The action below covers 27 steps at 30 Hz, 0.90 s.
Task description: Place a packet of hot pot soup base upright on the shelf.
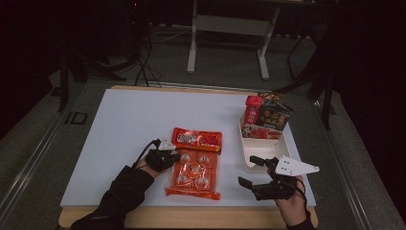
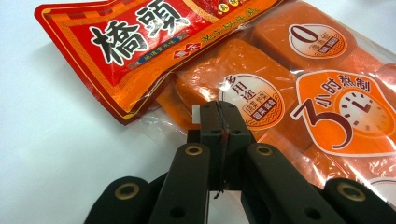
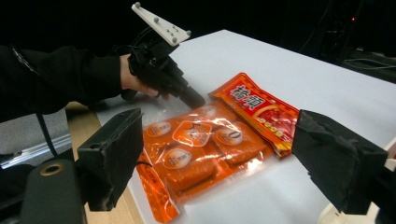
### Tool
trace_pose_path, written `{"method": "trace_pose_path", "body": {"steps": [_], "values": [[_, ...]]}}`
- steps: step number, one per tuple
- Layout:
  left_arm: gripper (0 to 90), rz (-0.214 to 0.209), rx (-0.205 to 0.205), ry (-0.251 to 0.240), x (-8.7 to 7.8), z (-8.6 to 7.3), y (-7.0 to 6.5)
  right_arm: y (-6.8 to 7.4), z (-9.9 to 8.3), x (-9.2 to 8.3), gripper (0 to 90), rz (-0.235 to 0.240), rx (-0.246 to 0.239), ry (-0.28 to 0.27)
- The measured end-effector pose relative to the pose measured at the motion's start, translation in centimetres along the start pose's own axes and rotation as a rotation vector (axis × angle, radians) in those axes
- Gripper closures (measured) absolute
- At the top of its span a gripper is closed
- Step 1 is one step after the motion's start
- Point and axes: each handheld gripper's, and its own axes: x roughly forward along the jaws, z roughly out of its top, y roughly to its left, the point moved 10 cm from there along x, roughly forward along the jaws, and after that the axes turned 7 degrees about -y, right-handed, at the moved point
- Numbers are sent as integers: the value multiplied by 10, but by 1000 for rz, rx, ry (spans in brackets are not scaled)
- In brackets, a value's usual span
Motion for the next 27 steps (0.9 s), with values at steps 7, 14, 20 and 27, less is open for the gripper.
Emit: {"method": "trace_pose_path", "body": {"steps": [7,14,20,27], "values": [[900,-44,2,17,-6,-3,0,0,-2,0,163,4,8,6],[900,-88,13,45,-29,-22,-17,0,-1,0,160,0,6,6],[900,-113,24,56,-36,-31,-32,1,-1,1,160,-1,2,11],[900,-115,5,53,-32,-30,-37,0,-2,1,160,0,7,12]]}}
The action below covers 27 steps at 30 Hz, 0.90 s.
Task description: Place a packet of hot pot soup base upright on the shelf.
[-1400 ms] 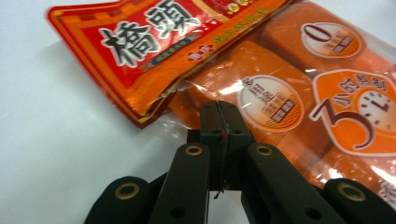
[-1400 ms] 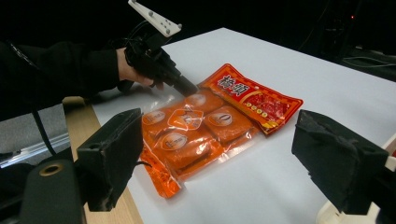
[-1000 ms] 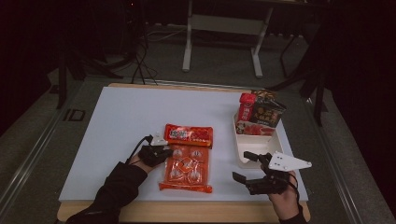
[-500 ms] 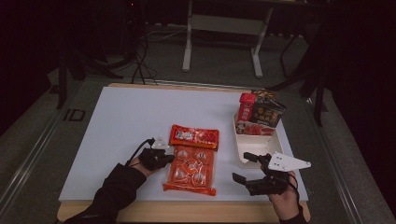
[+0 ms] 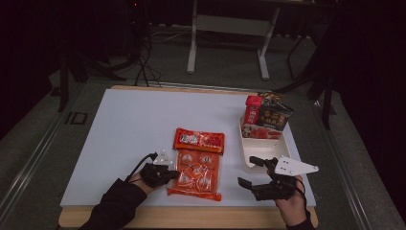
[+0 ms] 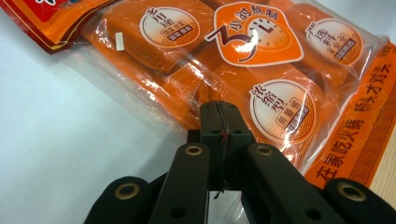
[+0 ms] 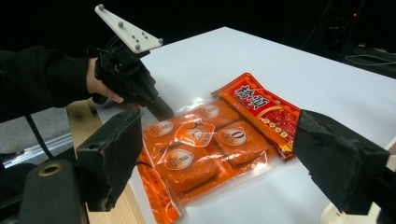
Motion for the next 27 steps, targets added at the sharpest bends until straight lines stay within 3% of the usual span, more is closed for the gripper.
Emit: {"method": "trace_pose_path", "body": {"steps": [2,3,6,11,14,15,18,23,25,27], "values": [[900,0,0,0,0,0,0,0,0,0,160,1,0,0],[900,-8,-20,-1,1,1,-2,0,0,0,160,1,0,0],[900,11,11,9,1,3,-7,1,0,2,159,4,-6,3],[900,-28,-33,-2,1,4,-6,1,-1,2,158,3,-8,5],[899,-34,-1,-21,1,4,-6,0,-1,2,158,2,-6,8],[899,-37,12,-79,-2,9,-3,0,-1,2,158,1,-6,7],[801,-10,18,-159,-7,19,7,0,-1,1,158,3,-9,3],[776,7,-39,-206,-21,34,20,-1,-1,0,158,0,-1,3],[740,24,-46,-230,-26,40,25,-1,-1,0,158,0,-1,0],[663,12,-59,-237,-28,43,27,0,-1,0,157,-1,-1,3]]}}
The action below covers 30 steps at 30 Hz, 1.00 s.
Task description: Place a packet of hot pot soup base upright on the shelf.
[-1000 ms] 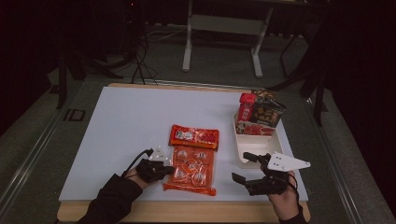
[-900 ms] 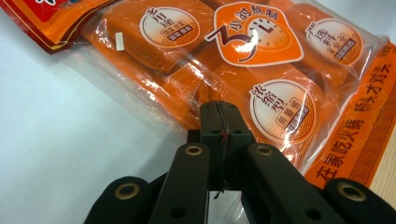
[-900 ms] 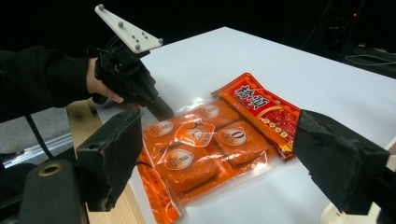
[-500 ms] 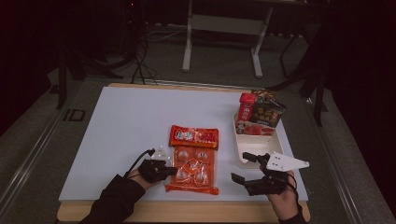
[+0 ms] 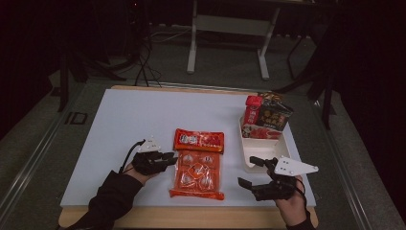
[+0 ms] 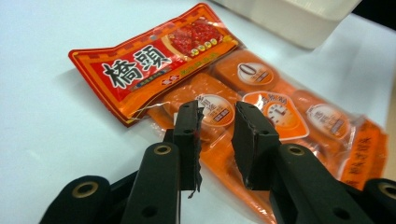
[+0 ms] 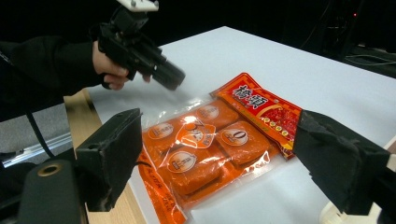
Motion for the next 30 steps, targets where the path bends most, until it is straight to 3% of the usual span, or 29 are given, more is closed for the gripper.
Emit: {"method": "trace_pose_path", "body": {"steps": [2,4,5,6,9,12,23,24,29,30], "values": [[532,32,-4,29,1,-1,3,0,0,0,156,1,-1,0],[519,34,-27,77,3,-4,3,1,0,0,156,2,-3,1],[497,34,-27,77,3,-4,3,1,0,0,156,2,-3,1],[352,35,-42,78,6,-5,3,1,0,0,155,1,-6,0],[283,52,-30,94,11,-6,7,1,0,0,156,1,-7,0],[259,89,-24,98,14,-5,14,1,0,0,156,0,-8,-1],[209,108,-44,99,25,4,33,-1,3,-1,149,-22,-25,-18],[209,119,-52,96,27,7,42,-2,4,-2,149,-28,-32,-27],[210,131,-61,89,31,9,50,-1,5,-2,149,-31,-46,-29],[211,137,-64,86,35,10,59,-2,3,-2,146,-41,-67,-17]]}}
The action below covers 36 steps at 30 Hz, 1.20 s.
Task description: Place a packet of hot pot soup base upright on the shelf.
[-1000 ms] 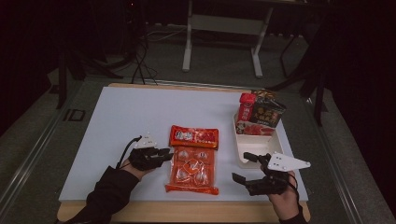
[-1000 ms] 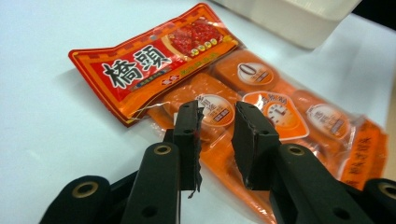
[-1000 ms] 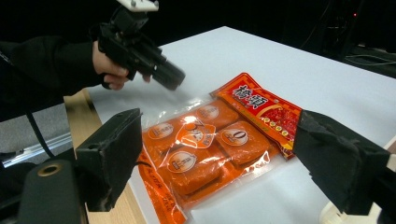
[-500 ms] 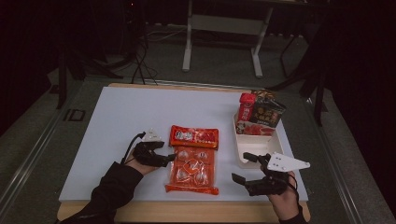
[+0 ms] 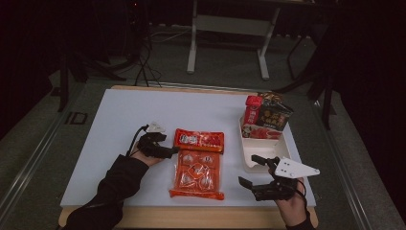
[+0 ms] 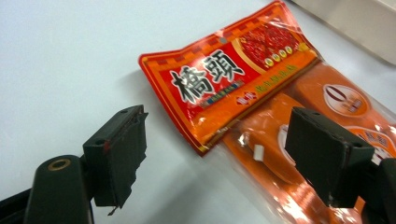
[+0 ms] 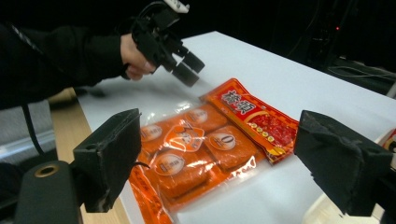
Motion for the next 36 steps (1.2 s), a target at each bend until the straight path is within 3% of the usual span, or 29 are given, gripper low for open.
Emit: {"method": "trace_pose_path", "body": {"steps": [7,20,21,23,31,33,36], "values": [[211,15,-20,18,14,0,11,3,-2,2,132,-18,-77,23],[224,26,-23,66,40,-5,20,3,-1,2,107,-25,-4,-4],[235,21,-18,76,41,-6,21,3,-1,2,107,-42,-10,-5],[245,13,-32,87,45,-8,23,5,-4,3,118,-32,-5,18],[411,-26,-96,68,50,-5,28,5,-6,2,140,-31,7,37],[470,-65,-111,69,51,-5,25,5,-6,1,140,-33,5,35],[505,-88,-106,78,53,-4,20,5,-6,1,140,-32,5,38]]}}
